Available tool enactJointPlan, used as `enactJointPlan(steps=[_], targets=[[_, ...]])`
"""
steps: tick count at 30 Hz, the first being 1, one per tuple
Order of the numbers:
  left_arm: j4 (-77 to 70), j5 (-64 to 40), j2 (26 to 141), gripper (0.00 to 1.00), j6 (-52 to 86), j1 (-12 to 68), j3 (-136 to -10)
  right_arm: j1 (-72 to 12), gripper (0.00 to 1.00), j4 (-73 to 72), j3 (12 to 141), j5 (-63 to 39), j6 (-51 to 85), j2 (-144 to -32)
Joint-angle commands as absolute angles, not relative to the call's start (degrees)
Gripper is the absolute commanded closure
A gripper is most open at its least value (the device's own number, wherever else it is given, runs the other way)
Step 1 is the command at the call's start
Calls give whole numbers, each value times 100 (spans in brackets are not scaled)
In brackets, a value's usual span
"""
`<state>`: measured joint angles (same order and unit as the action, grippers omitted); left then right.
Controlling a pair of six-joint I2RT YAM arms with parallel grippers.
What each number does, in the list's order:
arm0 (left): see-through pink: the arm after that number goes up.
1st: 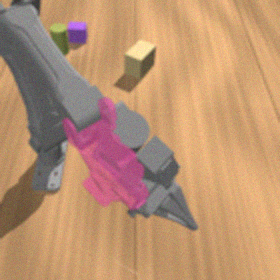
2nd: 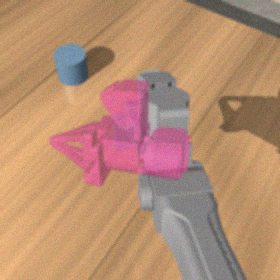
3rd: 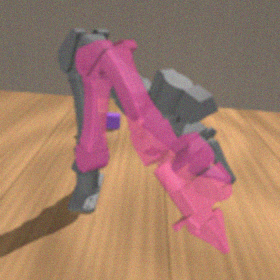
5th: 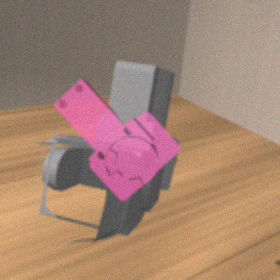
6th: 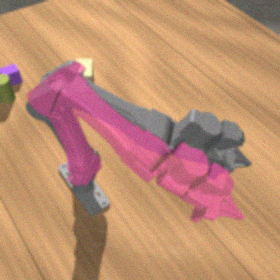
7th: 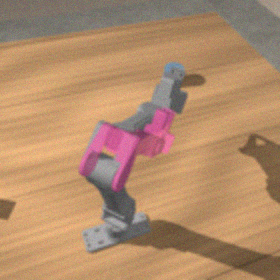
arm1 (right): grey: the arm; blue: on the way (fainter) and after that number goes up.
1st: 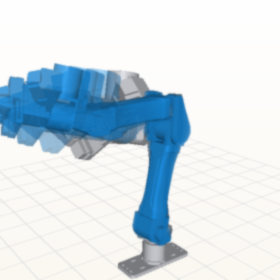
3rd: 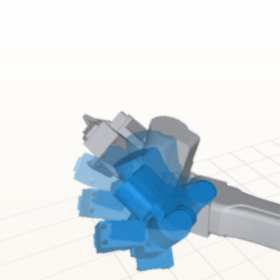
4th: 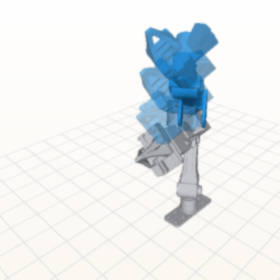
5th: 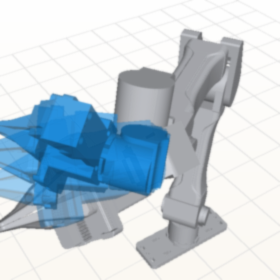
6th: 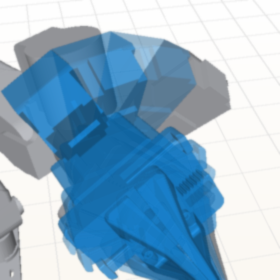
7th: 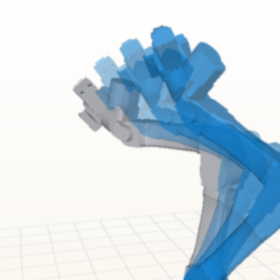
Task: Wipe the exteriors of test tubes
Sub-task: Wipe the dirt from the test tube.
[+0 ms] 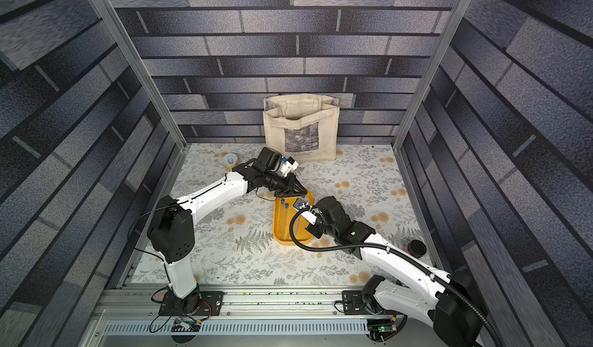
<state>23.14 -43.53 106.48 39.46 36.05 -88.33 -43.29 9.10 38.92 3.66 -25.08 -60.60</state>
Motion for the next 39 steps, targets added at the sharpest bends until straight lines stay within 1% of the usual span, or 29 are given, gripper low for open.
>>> enactJointPlan(steps=[1,6,12,18,24,30,39], targets=[[2351,-4471,10670,86,3871,3641,-8912,-4182,100,680,4213,431,-2851,-6175],[2362,-4476,10687,86,3869,3644,-8921,-4092,100,715,4324,292,-3089,-6212],[2381,-4477,10680,86,3853,3645,-8913,-4102,100,776,4125,-310,-3172,-5917],[2382,-4472,10663,86,3845,3629,-8903,-4108,100,941,3904,-482,-3181,-5589],[2382,-4472,10635,86,3841,3604,-8888,-4155,100,1280,3833,-597,-3121,-5491],[2378,-4465,10626,87,3847,3570,-8908,-4447,100,1461,3775,-538,-3012,-5417],[2412,-4460,10602,87,3826,3526,-8912,-5227,100,1447,3464,-361,-2561,-5270]])
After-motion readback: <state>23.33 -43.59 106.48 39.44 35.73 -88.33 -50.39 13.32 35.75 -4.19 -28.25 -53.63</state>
